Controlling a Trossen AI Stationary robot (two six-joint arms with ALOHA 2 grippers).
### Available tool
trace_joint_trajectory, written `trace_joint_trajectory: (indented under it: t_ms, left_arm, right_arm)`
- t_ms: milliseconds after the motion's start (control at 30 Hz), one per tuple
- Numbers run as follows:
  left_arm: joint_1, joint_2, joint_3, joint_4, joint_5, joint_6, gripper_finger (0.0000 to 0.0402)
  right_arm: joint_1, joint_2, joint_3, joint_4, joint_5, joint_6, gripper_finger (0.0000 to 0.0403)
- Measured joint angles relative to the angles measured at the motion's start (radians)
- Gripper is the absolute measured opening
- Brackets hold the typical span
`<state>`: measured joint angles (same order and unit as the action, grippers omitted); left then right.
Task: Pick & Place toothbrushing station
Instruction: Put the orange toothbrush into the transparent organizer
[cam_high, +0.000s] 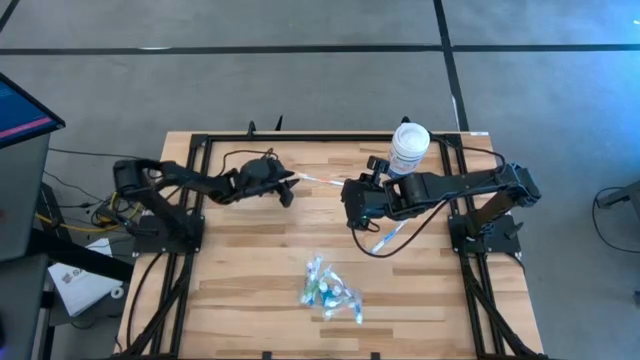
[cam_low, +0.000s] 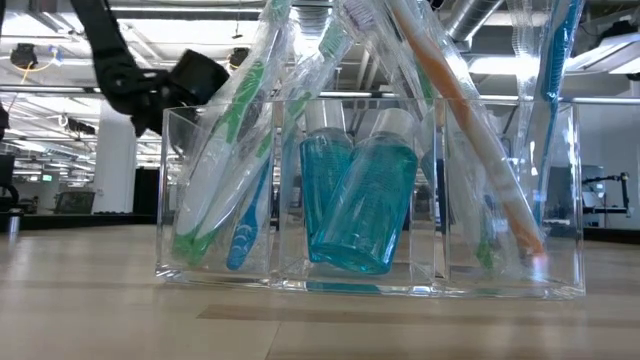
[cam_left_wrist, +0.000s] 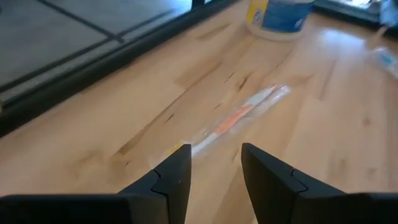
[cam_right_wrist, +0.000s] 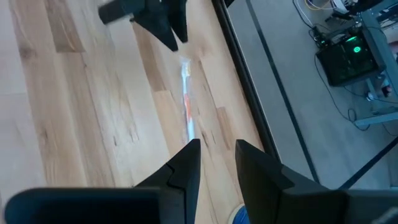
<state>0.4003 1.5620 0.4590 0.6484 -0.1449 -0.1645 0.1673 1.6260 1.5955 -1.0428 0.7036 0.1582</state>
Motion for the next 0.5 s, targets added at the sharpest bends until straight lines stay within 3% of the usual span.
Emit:
trace_joint_trajectory:
  t_ms: [300, 500]
  left_arm:
    - [0.079, 0.094, 0.148, -0.259, 0.013, 0.0, 0.0136]
    - [0.111, 0.096, 0.167, -0.272, 0.114, 0.001, 0.0136]
  right_arm:
    - [0.001, 0.0, 0.0, 0.004, 0.0, -0.008, 0.0091]
    - [0.0, 0.0, 0.0, 0.004, 0.0, -0.009, 0.0091]
